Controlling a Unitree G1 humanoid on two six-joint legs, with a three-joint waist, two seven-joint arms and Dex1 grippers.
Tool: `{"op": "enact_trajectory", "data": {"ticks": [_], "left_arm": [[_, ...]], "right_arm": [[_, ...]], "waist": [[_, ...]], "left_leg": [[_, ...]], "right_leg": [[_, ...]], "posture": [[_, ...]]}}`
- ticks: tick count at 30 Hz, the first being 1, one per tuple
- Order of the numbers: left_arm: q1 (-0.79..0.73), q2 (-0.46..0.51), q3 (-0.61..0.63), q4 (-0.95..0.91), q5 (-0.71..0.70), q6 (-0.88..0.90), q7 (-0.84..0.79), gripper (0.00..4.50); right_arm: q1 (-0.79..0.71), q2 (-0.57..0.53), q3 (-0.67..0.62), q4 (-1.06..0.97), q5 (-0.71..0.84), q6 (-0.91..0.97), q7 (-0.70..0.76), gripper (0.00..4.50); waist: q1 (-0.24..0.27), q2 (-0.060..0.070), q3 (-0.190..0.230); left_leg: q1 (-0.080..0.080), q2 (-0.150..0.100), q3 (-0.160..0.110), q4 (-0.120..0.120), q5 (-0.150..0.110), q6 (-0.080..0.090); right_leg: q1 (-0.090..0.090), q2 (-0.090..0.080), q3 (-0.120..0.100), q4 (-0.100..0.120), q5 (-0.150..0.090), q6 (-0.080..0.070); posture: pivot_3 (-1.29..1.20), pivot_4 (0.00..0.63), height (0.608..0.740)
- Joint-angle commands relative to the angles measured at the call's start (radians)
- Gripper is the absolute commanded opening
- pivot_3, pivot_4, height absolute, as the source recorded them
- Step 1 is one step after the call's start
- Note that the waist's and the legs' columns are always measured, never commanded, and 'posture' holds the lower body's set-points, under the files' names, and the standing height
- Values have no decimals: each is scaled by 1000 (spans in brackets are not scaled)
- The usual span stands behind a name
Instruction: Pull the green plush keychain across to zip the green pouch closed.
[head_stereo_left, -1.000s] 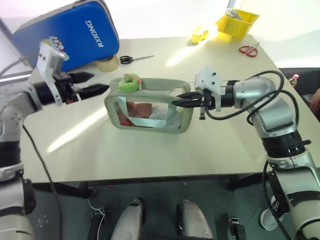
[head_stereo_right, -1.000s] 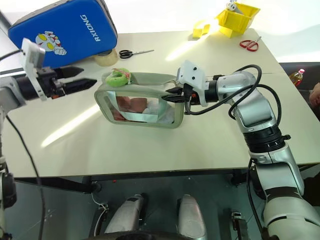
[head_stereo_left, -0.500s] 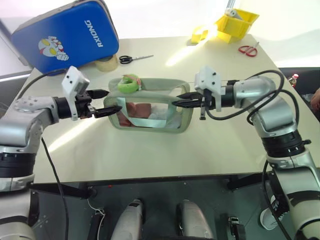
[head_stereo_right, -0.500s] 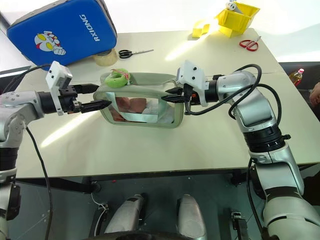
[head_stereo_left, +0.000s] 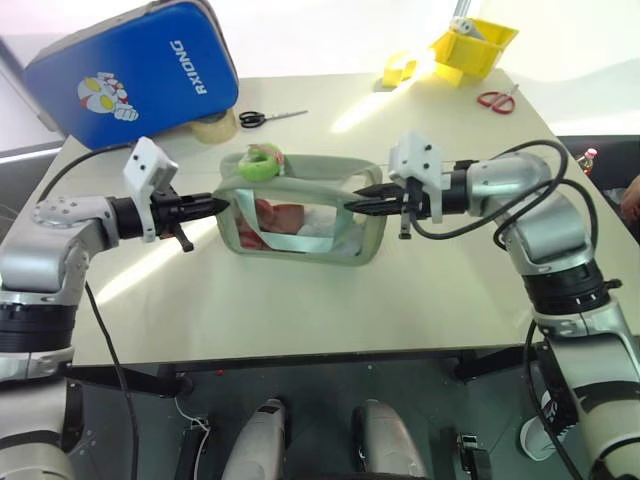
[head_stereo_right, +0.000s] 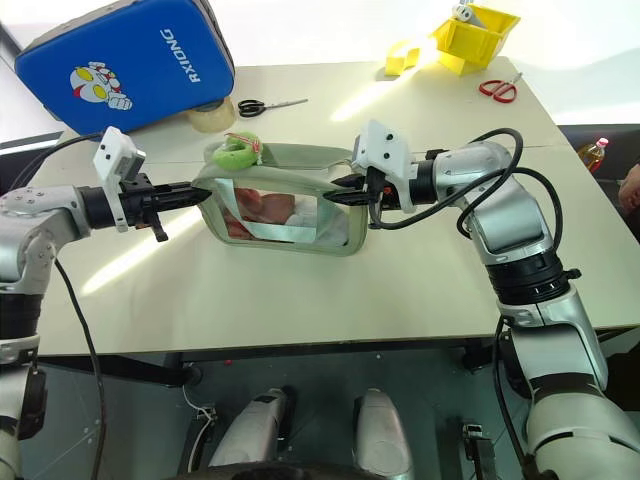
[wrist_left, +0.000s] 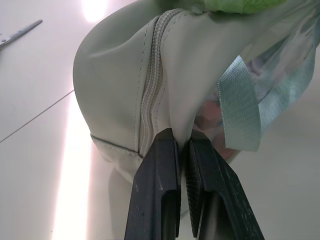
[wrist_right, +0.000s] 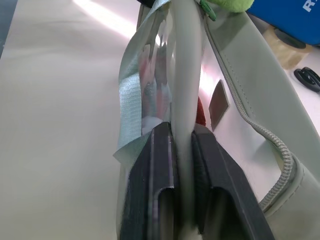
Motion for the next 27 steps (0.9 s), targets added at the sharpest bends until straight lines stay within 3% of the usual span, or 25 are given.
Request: {"op": "enact_trajectory", "data": {"ticks": [1, 6, 11, 15, 27], "left_arm": [[-2, 12, 46, -39, -18, 8, 10, 0], [8, 10, 65, -99, -35, 59, 50, 0], [21, -9, 84, -177, -65, 122, 103, 0], [23, -27, 86, -213, -85, 156, 132, 0], [32, -29, 89, -225, -102, 164, 148, 0]], "right_arm": [[-45, 5, -30, -4, 21, 12, 1, 2118], [-110, 1, -53, 4, 38, 35, 1, 4448], [-189, 96, -46, -78, 66, 116, -93, 4448], [-212, 200, 35, -136, 22, 99, -151, 4448], [-275, 330, 152, 122, -188, -135, -258, 4448]], "waist": [[0, 0, 0], [0, 0, 0], [-1, 0, 0], [0, 0, 0], [-2, 0, 0]], "left_leg": [[0, 0, 0, 0, 0, 0], [0, 0, 0, 0, 0, 0], [0, 0, 0, 0, 0, 0], [0, 1, -1, 0, 0, 0], [0, 0, -1, 1, 2, -2]], "right_leg": [[0, 0, 0, 0, 0, 0], [0, 0, 0, 0, 0, 0], [0, 0, 0, 0, 0, 0], [0, 1, 0, 1, 0, 0], [-3, 1, 0, 6, 0, 0]], "posture": [[0, 150, 740], [0, 150, 740], [0, 150, 740], [0, 150, 740], [0, 150, 740]]}}
